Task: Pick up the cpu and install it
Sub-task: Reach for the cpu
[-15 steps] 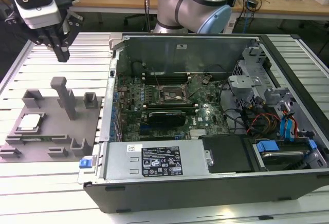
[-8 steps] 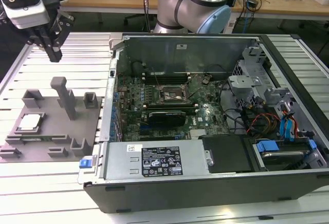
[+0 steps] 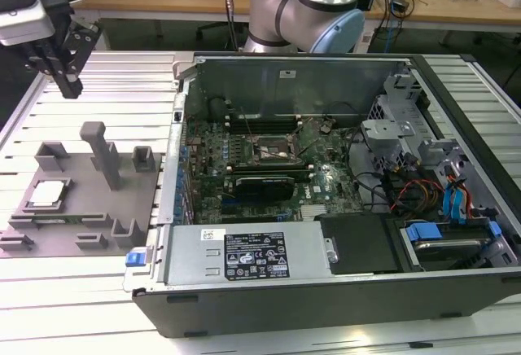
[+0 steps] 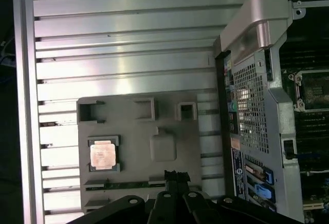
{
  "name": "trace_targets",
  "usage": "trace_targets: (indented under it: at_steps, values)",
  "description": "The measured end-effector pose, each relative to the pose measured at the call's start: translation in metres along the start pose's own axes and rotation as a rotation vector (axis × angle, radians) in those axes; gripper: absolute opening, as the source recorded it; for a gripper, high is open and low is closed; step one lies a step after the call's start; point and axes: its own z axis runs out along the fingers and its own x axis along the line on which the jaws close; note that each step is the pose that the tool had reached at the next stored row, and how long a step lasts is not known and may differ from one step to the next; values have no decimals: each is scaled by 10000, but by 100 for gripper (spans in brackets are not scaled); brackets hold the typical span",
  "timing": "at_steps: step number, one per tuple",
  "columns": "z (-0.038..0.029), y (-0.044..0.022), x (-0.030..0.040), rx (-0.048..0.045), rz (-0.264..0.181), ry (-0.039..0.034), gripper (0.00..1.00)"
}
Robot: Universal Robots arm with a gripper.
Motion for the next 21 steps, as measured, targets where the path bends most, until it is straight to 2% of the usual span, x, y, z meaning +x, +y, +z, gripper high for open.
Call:
trace_targets:
  at_steps: [7,13,21]
  values:
    - [-4,-12,158,0,1,0,11]
    - [-7,-18,243,0,0,1,11]
    - [9,-30,393,0,0,0,11]
